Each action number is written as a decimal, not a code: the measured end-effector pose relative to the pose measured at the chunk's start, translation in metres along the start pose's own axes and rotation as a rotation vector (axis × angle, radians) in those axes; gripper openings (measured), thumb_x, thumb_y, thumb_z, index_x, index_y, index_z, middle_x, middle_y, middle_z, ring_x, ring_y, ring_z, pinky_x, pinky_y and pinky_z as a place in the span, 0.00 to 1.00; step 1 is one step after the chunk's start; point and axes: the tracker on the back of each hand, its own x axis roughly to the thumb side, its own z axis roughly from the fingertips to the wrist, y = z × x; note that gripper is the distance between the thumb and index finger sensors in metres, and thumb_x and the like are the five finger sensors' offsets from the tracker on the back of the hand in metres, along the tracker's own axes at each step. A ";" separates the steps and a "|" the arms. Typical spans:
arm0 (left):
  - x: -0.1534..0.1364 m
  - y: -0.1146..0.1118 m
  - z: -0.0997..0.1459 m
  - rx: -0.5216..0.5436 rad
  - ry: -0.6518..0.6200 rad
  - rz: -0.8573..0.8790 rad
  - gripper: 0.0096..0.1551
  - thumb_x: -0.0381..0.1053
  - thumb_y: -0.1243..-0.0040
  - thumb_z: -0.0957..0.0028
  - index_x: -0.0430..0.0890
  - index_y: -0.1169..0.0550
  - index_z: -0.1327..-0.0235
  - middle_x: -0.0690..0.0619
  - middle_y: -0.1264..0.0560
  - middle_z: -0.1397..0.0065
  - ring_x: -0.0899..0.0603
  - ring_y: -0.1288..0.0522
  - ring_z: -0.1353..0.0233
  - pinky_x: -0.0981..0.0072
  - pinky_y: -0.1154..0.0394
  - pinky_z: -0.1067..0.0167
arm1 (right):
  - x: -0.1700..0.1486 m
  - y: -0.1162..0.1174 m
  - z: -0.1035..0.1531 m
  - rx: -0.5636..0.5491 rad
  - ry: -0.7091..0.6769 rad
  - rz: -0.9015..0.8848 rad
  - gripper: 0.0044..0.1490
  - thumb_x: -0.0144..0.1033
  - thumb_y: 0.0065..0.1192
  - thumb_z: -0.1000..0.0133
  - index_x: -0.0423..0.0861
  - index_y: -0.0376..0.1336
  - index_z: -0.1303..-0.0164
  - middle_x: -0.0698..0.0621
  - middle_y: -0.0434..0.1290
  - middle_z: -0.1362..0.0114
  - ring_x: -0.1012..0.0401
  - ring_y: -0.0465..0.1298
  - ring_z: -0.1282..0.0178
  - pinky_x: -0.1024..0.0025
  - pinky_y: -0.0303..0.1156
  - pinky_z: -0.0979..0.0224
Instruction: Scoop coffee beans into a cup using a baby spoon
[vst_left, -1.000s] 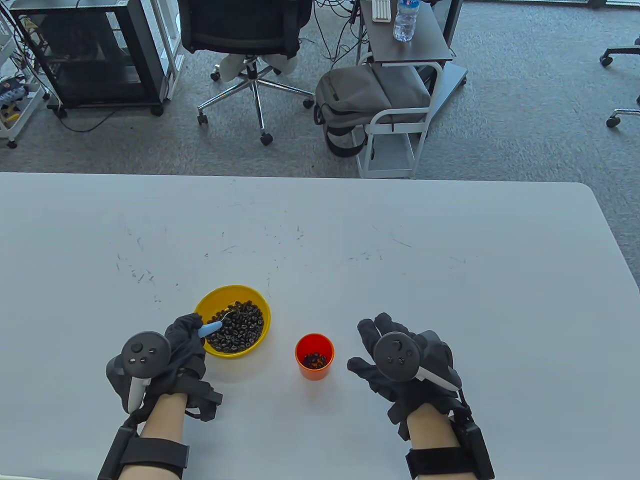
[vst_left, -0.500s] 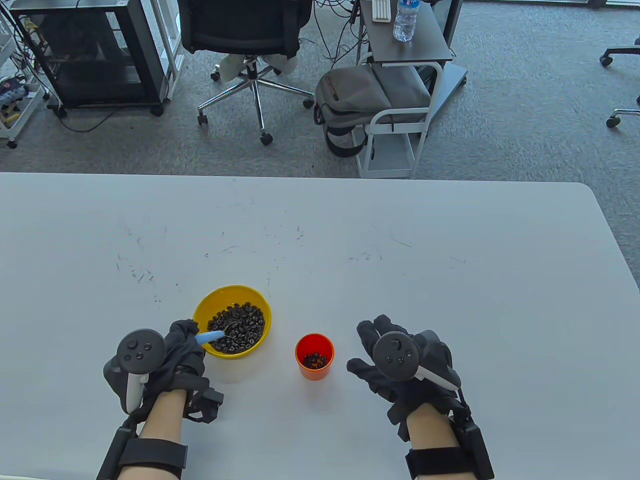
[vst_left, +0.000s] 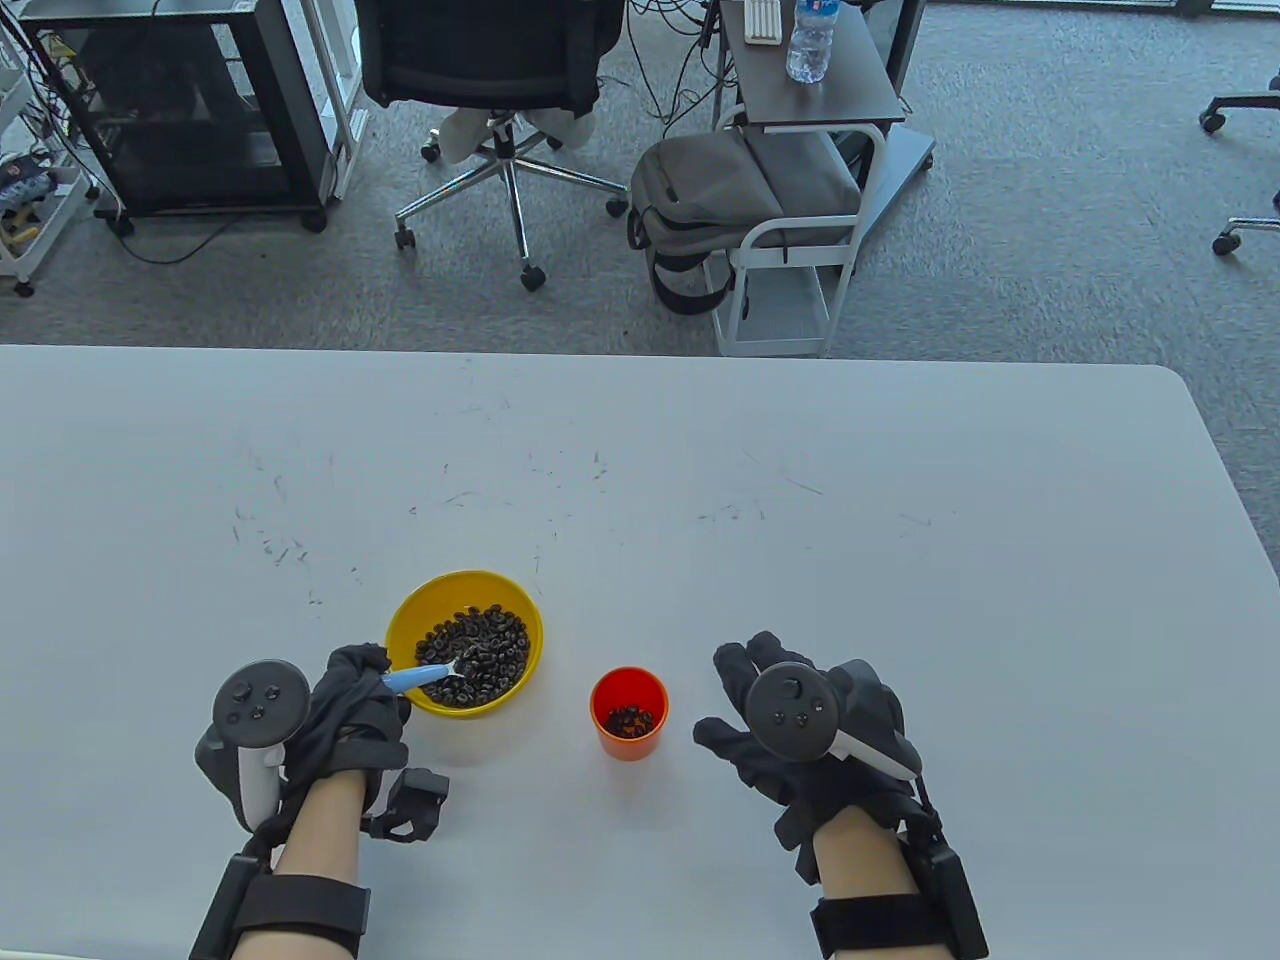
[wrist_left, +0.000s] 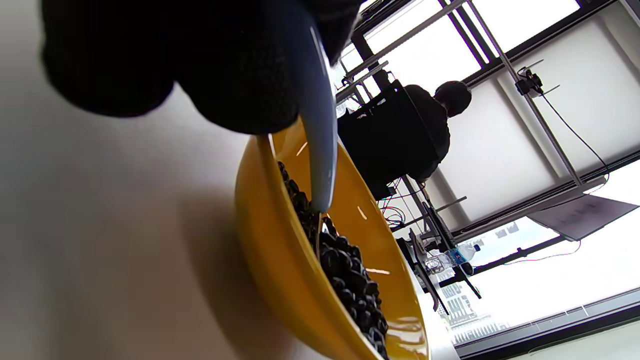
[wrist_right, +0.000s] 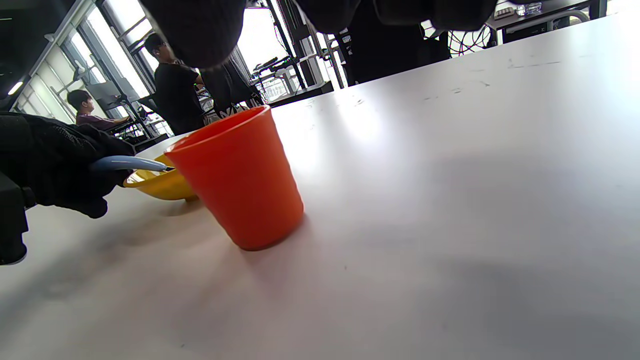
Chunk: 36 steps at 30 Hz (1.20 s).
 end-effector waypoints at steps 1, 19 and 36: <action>0.000 0.000 0.000 0.001 0.002 0.003 0.23 0.33 0.54 0.40 0.29 0.29 0.34 0.23 0.27 0.39 0.37 0.17 0.56 0.41 0.19 0.56 | 0.000 0.000 0.000 0.000 0.000 0.000 0.50 0.57 0.53 0.36 0.34 0.47 0.17 0.23 0.48 0.18 0.25 0.54 0.26 0.26 0.54 0.29; 0.003 0.002 0.001 0.000 -0.021 0.096 0.23 0.34 0.55 0.39 0.30 0.30 0.33 0.25 0.27 0.39 0.38 0.17 0.55 0.43 0.18 0.55 | -0.001 0.000 0.000 0.000 0.001 -0.005 0.50 0.57 0.53 0.36 0.34 0.47 0.17 0.23 0.48 0.18 0.25 0.54 0.26 0.26 0.54 0.29; 0.015 -0.006 0.006 -0.084 -0.085 0.195 0.23 0.34 0.55 0.38 0.31 0.30 0.32 0.26 0.27 0.38 0.40 0.17 0.55 0.43 0.18 0.53 | -0.001 0.000 0.000 0.005 0.004 -0.007 0.50 0.57 0.53 0.36 0.34 0.47 0.17 0.23 0.48 0.18 0.26 0.54 0.26 0.26 0.54 0.29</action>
